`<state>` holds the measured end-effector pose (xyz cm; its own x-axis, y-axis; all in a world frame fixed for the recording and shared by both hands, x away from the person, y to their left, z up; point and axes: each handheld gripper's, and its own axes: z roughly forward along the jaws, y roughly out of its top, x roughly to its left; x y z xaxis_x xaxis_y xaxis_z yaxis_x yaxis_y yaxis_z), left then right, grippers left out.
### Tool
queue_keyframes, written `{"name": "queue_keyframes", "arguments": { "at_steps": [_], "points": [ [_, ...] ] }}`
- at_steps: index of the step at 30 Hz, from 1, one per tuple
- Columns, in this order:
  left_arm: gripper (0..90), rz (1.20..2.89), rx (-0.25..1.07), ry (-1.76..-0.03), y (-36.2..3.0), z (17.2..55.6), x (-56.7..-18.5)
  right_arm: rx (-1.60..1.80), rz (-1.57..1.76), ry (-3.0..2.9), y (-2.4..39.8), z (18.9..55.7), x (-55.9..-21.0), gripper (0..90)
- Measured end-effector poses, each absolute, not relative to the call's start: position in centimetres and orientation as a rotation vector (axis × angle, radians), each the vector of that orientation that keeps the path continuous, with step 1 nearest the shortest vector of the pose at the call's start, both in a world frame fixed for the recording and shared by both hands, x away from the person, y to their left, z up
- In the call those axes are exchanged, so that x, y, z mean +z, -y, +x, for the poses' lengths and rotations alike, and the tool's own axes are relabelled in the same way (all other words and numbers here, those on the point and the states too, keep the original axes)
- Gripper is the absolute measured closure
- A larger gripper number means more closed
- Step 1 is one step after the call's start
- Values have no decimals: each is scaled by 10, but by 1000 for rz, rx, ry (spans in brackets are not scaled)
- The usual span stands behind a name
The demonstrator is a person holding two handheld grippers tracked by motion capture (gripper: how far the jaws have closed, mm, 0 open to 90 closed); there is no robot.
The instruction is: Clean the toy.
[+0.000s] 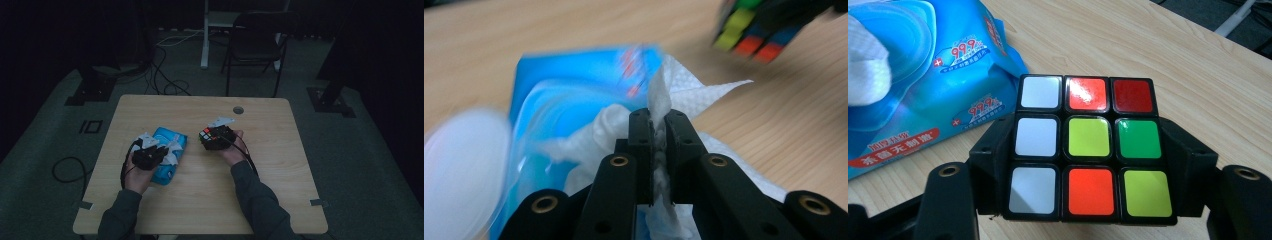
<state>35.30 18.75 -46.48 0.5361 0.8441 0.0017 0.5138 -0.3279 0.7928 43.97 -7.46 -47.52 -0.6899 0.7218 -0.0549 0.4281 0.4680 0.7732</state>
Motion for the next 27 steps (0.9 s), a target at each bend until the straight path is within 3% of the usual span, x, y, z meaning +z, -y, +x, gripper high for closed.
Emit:
{"name": "queue_keyframes", "arguments": {
  "at_steps": [14,27],
  "points": [
    [844,2027,510,-934,-121,364,-481,1087,1059,-2329,67,442,-471,339],
    [843,1929,532,-976,-86,376,-495,1083,1171,-2316,60,445,-470,339]
  ]
}}
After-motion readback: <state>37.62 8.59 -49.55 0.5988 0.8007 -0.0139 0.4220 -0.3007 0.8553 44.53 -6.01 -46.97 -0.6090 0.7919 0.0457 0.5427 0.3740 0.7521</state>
